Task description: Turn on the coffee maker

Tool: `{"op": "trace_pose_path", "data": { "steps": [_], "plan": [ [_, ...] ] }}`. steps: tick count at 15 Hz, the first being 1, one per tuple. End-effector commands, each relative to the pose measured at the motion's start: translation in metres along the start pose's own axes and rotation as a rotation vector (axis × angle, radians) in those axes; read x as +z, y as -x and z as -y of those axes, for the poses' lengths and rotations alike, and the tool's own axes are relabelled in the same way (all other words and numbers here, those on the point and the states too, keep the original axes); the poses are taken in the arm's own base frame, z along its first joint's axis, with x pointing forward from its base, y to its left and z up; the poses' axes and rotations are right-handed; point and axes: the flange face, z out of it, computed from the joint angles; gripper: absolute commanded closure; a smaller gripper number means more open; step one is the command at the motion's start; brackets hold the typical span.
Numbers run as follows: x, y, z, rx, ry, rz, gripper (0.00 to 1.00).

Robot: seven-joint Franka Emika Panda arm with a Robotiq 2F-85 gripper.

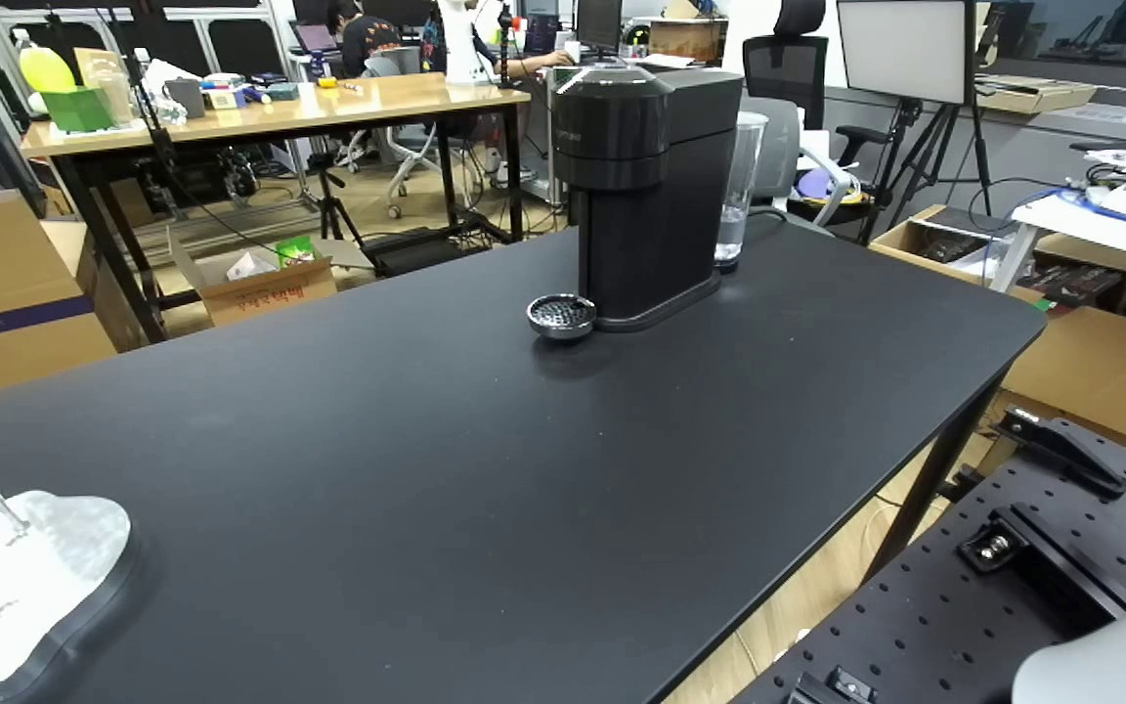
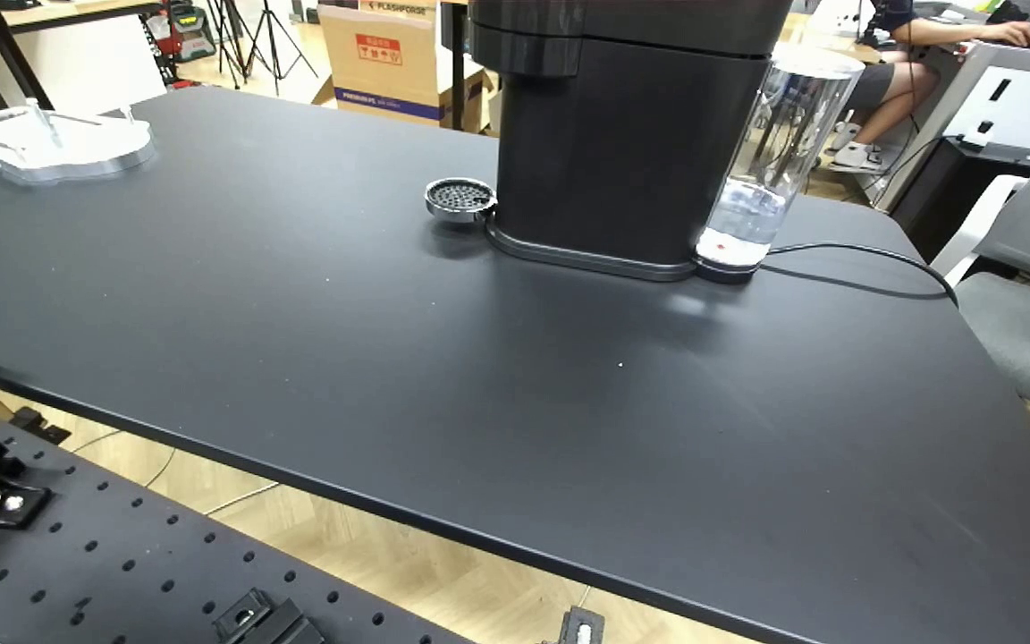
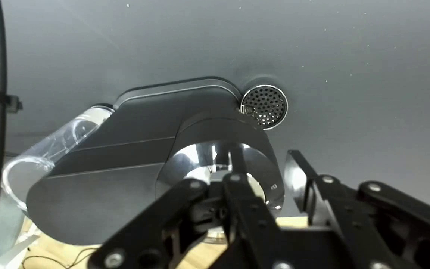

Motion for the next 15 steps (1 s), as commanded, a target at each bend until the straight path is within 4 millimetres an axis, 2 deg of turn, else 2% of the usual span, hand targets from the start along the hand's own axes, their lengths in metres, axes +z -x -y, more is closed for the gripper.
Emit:
{"op": "trace_pose_path", "data": {
  "steps": [1, 2, 5, 6, 8, 11, 15],
  "plan": [
    [-0.012, -0.038, 0.001, -0.137, -0.056, 0.011, 0.95],
    [-0.012, -0.045, 0.001, -0.173, -0.08, 0.02, 0.99],
    [-0.004, -0.065, 0.0, -0.245, -0.156, 0.059, 1.0],
    [-0.004, -0.046, 0.003, -0.21, -0.118, 0.036, 1.0],
    [0.002, -0.052, 0.003, -0.216, -0.123, 0.046, 0.99],
    [0.002, -0.048, 0.004, -0.194, -0.105, 0.025, 1.0],
    [0.015, -0.063, -0.013, -0.068, -0.074, -0.04, 1.0]
  ]
}}
